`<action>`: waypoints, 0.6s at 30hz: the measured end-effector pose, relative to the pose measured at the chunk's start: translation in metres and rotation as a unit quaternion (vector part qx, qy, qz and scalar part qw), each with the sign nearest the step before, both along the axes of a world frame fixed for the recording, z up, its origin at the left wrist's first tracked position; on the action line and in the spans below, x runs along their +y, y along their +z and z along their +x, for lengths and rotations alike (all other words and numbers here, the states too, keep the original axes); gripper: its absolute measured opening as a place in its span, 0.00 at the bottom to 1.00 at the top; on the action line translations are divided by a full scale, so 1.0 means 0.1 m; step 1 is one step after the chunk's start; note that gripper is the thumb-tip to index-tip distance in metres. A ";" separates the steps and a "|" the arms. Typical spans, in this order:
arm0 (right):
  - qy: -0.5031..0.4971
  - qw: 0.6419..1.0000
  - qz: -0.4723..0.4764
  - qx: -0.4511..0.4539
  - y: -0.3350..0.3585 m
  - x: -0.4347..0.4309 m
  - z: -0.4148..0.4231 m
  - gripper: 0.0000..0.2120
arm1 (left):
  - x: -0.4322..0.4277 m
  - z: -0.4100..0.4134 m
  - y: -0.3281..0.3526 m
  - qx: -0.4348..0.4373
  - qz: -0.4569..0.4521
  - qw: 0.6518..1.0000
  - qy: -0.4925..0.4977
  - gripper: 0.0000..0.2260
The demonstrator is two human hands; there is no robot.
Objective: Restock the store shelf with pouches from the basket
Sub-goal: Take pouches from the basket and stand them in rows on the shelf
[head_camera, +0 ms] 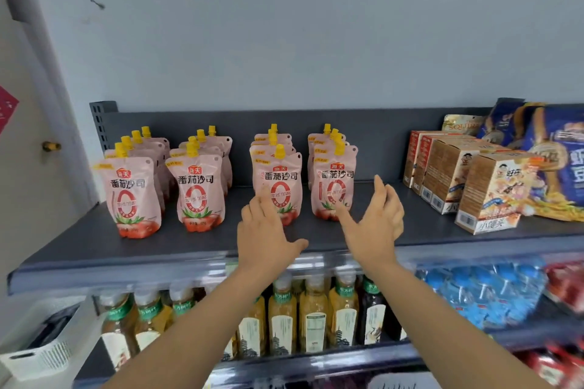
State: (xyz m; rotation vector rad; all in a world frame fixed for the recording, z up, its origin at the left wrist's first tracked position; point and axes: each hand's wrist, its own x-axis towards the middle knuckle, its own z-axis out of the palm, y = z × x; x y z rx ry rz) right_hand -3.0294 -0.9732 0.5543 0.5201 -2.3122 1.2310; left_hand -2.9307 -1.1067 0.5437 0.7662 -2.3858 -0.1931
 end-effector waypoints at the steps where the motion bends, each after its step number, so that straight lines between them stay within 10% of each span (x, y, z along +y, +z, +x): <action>1: -0.004 1.000 -0.003 -0.001 -0.03 0.11 0.08 0.39 | 0.07 0.06 -0.02 -0.010 -0.024 1.000 -0.007 0.55; 18: -0.132 0.935 0.153 -0.292 -1.56 2.33 0.66 0.40 | 1.78 0.28 -1.41 -0.209 -0.127 0.931 -0.271 0.47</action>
